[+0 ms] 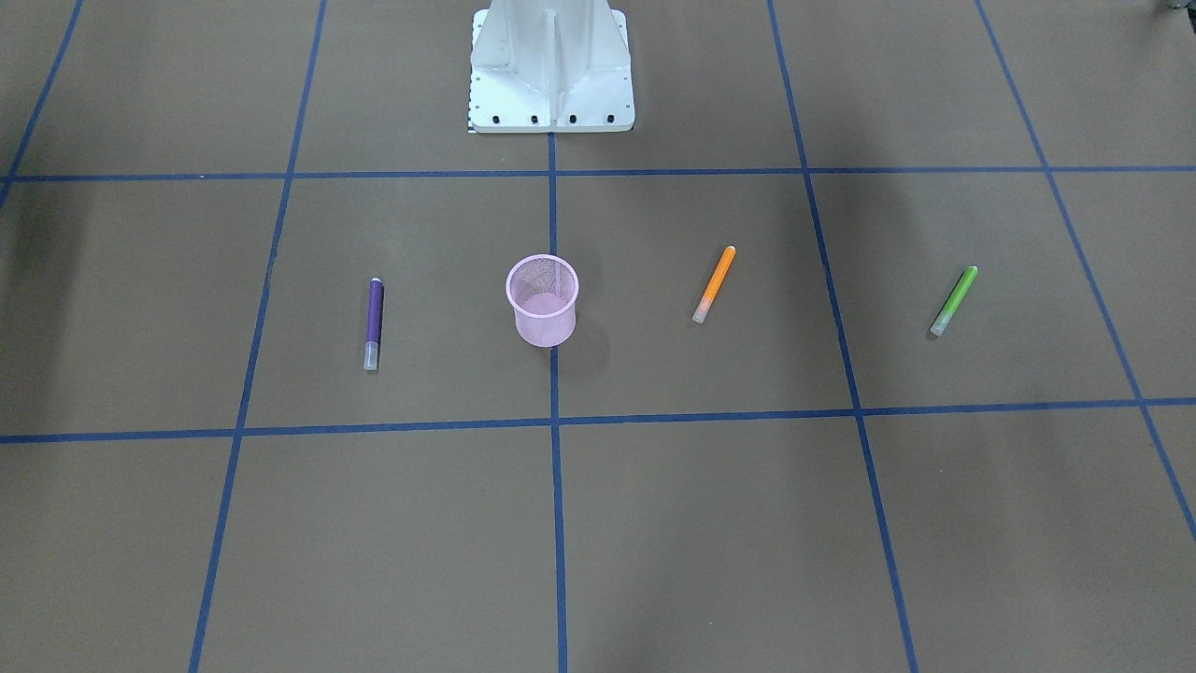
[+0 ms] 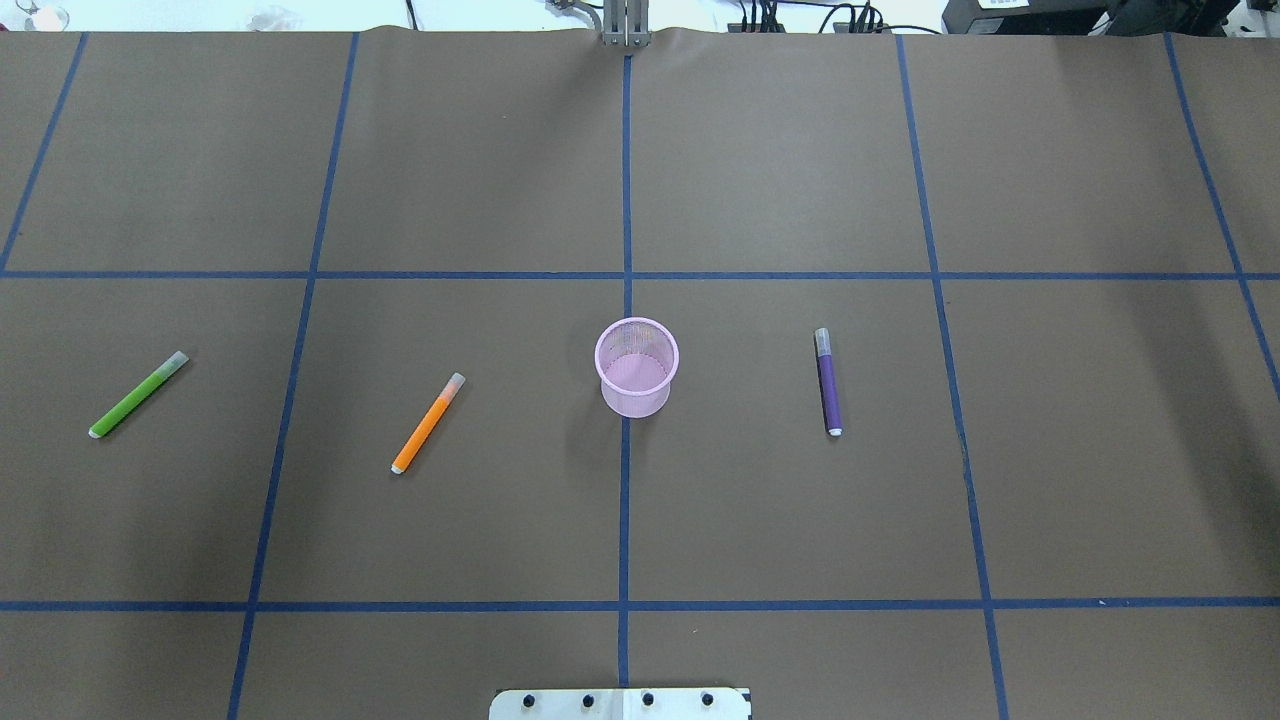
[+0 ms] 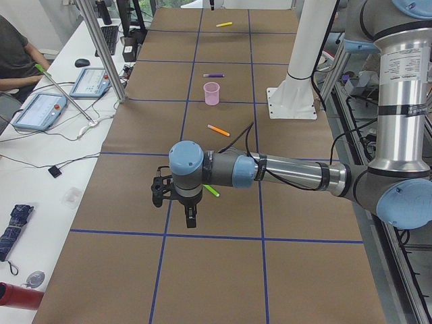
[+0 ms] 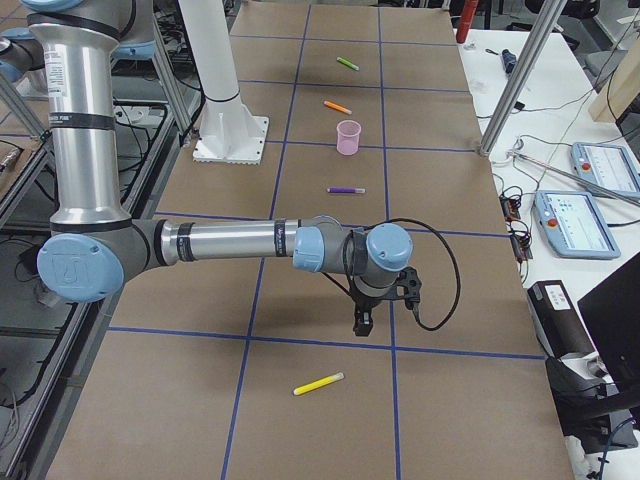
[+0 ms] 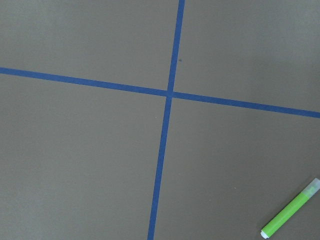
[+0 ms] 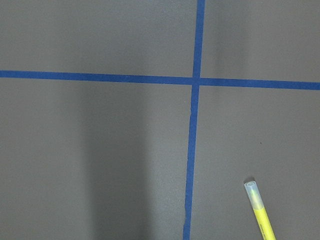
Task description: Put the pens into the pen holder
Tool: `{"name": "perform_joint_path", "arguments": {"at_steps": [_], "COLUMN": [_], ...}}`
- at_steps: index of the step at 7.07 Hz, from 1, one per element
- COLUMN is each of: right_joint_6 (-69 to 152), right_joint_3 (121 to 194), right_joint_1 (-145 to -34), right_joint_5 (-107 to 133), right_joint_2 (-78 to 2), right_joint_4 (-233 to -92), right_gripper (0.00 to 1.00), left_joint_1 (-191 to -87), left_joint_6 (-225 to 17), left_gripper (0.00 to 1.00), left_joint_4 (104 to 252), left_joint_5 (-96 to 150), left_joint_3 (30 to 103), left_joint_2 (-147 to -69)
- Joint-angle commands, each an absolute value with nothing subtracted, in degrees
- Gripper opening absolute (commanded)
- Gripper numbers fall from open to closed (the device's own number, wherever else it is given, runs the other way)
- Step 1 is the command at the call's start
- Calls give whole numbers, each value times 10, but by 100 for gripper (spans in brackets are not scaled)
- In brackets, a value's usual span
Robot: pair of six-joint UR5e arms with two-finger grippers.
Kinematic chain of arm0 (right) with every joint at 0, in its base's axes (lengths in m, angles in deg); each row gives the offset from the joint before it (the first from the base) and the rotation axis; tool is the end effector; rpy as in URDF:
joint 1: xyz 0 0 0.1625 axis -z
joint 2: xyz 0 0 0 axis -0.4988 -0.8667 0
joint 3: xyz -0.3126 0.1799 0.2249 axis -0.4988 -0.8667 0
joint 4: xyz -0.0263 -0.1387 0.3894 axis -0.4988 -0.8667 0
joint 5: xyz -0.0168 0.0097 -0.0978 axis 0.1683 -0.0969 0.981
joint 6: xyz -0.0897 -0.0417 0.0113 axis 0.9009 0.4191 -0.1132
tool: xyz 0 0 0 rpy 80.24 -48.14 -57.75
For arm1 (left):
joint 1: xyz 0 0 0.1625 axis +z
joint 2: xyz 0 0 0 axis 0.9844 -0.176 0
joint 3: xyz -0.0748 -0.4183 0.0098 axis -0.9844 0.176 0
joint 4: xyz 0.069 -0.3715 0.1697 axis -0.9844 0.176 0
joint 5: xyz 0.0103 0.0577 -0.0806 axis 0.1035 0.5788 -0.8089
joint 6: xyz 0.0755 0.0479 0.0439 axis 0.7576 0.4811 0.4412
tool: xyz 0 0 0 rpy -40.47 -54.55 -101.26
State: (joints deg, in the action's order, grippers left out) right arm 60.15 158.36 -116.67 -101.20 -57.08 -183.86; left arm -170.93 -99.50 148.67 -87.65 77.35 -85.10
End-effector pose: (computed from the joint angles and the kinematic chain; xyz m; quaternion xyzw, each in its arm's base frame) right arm 0.0326 -0.4958 0.6313 -0.0330 -0.3971 -0.0326 0.9166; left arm -0.0700 -0.4659 0.5913 0.0090 0.3945 -0.0741 0.9158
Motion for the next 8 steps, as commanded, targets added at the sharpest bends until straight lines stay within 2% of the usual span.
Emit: {"name": "perform_joint_path", "arguments": {"at_steps": [1, 8], "right_joint_6": [602, 599], "right_joint_3": [1582, 1604], "right_joint_1": [-1167, -1167], "right_joint_5": [-1012, -1015], "right_joint_2": [-571, -576], "right_joint_4": [-1839, -1839], "right_gripper": [100, 100], "left_joint_1": [-1710, -1708], "left_joint_6": [-994, -995], "left_gripper": [100, 100], "left_joint_4": [1485, 1502], "left_joint_5": [-869, -874], "left_joint_3": [788, 803], "left_joint_2": [-836, -802]}}
